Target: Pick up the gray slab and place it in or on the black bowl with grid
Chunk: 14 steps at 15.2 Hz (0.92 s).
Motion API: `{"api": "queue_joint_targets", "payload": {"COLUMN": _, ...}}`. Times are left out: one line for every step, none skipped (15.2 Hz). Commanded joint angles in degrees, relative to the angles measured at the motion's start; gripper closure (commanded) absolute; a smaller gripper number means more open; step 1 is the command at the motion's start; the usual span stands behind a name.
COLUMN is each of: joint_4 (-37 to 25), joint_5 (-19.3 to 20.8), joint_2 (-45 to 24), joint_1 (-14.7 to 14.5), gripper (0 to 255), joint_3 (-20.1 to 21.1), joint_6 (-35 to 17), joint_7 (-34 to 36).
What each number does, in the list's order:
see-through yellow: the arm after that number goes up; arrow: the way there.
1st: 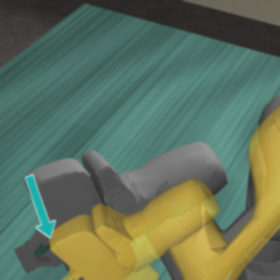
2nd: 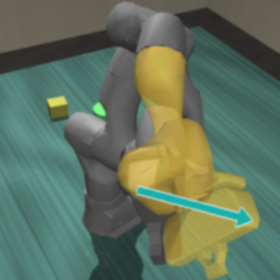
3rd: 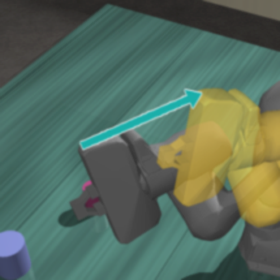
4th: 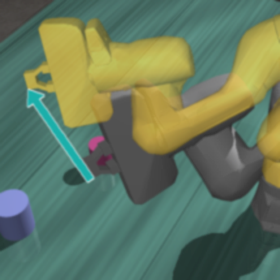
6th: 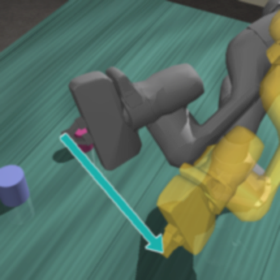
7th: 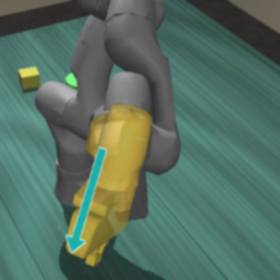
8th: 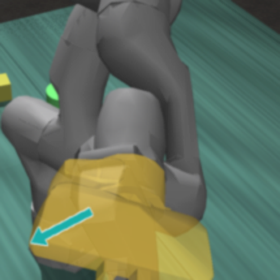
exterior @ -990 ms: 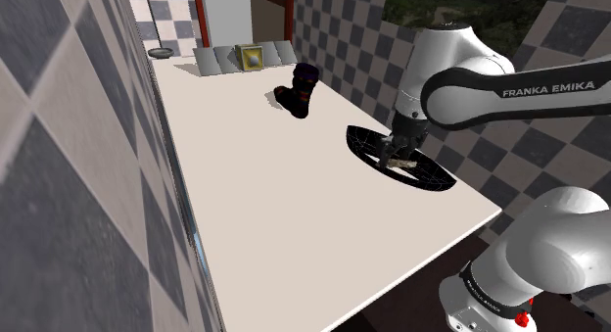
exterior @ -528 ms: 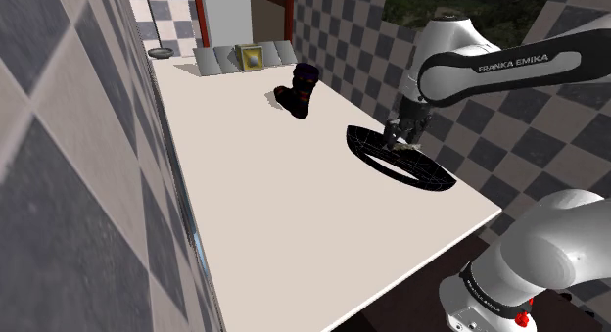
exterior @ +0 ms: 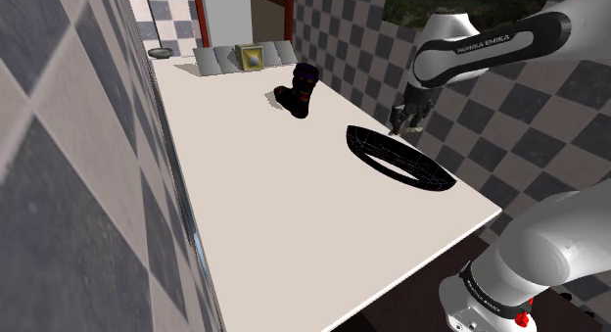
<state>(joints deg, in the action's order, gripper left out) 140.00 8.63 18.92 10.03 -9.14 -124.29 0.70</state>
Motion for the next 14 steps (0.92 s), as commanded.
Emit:
{"api": "queue_joint_targets", "payload": {"joint_4": 0.2, "joint_5": 0.1, "joint_2": -1.0, "joint_1": 0.2, "gripper": 255, "joint_3": -0.5, "joint_6": -1.3, "joint_7": -0.6}}
{"api": "queue_joint_targets", "payload": {"joint_4": 0.6, "joint_5": 0.1, "joint_2": -1.4, "joint_1": 0.2, "gripper": 255, "joint_3": -0.5, "joint_6": -2.1, "joint_7": -0.5}}
{"api": "queue_joint_targets", "payload": {"joint_4": 1.1, "joint_5": 0.2, "joint_2": -1.8, "joint_1": 0.2, "gripper": 255, "joint_3": -0.6, "joint_6": -3.0, "joint_7": -0.5}}
{"api": "queue_joint_targets", "payload": {"joint_4": 1.6, "joint_5": 0.2, "joint_2": -2.2, "joint_1": 0.3, "gripper": 255, "joint_3": -0.6, "joint_6": -3.8, "joint_7": -0.4}}
{"api": "queue_joint_targets", "payload": {"joint_4": 2.0, "joint_5": 0.2, "joint_2": -2.6, "joint_1": 0.3, "gripper": 255, "joint_3": -0.7, "joint_6": -4.7, "joint_7": -0.4}}
{"api": "queue_joint_targets", "payload": {"joint_4": 2.4, "joint_5": 0.3, "joint_2": -3.0, "joint_1": 0.3, "gripper": 255, "joint_3": -0.7, "joint_6": -5.5, "joint_7": -0.3}}
{"api": "queue_joint_targets", "payload": {"joint_4": 2.8, "joint_5": 0.3, "joint_2": -3.5, "joint_1": 0.3, "gripper": 255, "joint_3": -0.8, "joint_6": -6.4, "joint_7": -0.3}}
{"api": "queue_joint_targets", "payload": {"joint_4": 3.3, "joint_5": 0.3, "joint_2": -3.9, "joint_1": 0.3, "gripper": 255, "joint_3": -0.8, "joint_6": -7.2, "joint_7": -0.2}}
{"api": "queue_joint_targets", "payload": {"joint_4": 3.6, "joint_5": 0.3, "joint_2": -4.4, "joint_1": 0.3, "gripper": 255, "joint_3": -0.9, "joint_6": -8.1, "joint_7": -0.2}}
{"api": "queue_joint_targets", "payload": {"joint_4": 4.0, "joint_5": 0.4, "joint_2": -4.9, "joint_1": 0.3, "gripper": 255, "joint_3": -0.9, "joint_6": -9.0, "joint_7": -0.1}}
{"api": "queue_joint_targets", "payload": {"joint_4": 4.4, "joint_5": 0.4, "joint_2": -5.4, "joint_1": 0.3, "gripper": 255, "joint_3": -1.0, "joint_6": -9.8, "joint_7": -0.1}}
{"api": "queue_joint_targets", "payload": {"joint_4": 4.8, "joint_5": 0.4, "joint_2": -5.9, "joint_1": 0.3, "gripper": 255, "joint_3": -1.0, "joint_6": -10.7, "joint_7": -0.1}}
{"api": "queue_joint_targets", "payload": {"joint_4": 5.1, "joint_5": 0.4, "joint_2": -6.4, "joint_1": 0.3, "gripper": 255, "joint_3": -1.1, "joint_6": -11.6, "joint_7": 0.0}}
{"api": "queue_joint_targets", "payload": {"joint_4": 5.5, "joint_5": 0.4, "joint_2": -7.1, "joint_1": 0.4, "gripper": 255, "joint_3": -1.1, "joint_6": -12.6, "joint_7": 0.0}}
